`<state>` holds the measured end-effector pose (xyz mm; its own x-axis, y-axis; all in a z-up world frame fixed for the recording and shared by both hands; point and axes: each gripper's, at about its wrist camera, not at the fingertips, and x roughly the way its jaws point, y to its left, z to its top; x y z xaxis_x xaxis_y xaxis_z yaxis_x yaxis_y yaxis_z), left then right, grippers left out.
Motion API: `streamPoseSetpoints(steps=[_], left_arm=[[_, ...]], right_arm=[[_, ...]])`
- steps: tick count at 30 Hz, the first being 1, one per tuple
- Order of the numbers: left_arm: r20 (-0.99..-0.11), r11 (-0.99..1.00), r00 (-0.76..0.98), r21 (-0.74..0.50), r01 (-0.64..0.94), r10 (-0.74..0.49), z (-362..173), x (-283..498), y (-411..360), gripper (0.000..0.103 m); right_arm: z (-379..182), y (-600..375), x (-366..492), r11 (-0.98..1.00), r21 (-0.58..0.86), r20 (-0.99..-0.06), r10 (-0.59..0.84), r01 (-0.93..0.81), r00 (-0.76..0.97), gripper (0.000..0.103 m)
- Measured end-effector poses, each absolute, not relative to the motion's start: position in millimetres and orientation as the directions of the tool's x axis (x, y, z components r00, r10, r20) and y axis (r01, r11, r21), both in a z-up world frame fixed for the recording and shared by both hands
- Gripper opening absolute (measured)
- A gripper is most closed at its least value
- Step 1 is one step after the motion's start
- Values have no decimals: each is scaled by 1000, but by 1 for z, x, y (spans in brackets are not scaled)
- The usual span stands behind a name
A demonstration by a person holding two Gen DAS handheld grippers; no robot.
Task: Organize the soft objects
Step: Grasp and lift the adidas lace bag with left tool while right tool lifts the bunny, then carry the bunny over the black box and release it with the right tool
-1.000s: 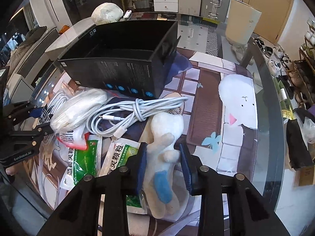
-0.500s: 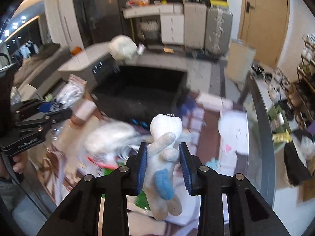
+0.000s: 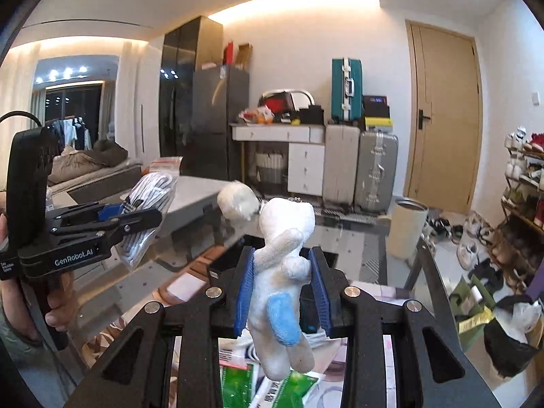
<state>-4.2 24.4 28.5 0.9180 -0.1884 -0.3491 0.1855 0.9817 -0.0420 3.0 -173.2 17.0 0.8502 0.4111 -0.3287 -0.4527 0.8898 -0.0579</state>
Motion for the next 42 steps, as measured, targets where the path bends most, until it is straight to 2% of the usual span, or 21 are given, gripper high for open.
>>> streamPoseSetpoints(steps=[4, 17, 23, 28, 35, 38, 42], left_arm=[[-303, 980, 933, -37, 193, -195, 34, -10, 29, 34], [-255, 978, 945, -38, 203, -206, 50, 8, 28, 34], [-286, 980, 937, -65, 189, -200, 50, 45, 26, 34], [-269, 977, 940, -99, 190, -210, 56, 67, 25, 34], [-262, 974, 939, -95, 206, -224, 53, 89, 15, 34], [-302, 973, 925, -97, 211, -230, 48, 99, 10, 34], [-403, 973, 886, -122, 197, -230, 34, 118, 7, 34]], right_arm=[[20, -177, -3, 900, -59, -300, 397, -433, 867, 32], [40, -158, 15, 896, -74, -244, 408, -437, 880, 32], [50, -145, 41, 912, -70, -232, 379, -404, 896, 32], [56, -129, 65, 911, -87, -219, 378, -404, 900, 32], [50, -121, 102, 915, -69, -276, 365, -397, 889, 32], [43, -120, 117, 910, -44, -335, 375, -412, 865, 32], [33, -121, 137, 906, -48, -383, 373, -421, 845, 32]])
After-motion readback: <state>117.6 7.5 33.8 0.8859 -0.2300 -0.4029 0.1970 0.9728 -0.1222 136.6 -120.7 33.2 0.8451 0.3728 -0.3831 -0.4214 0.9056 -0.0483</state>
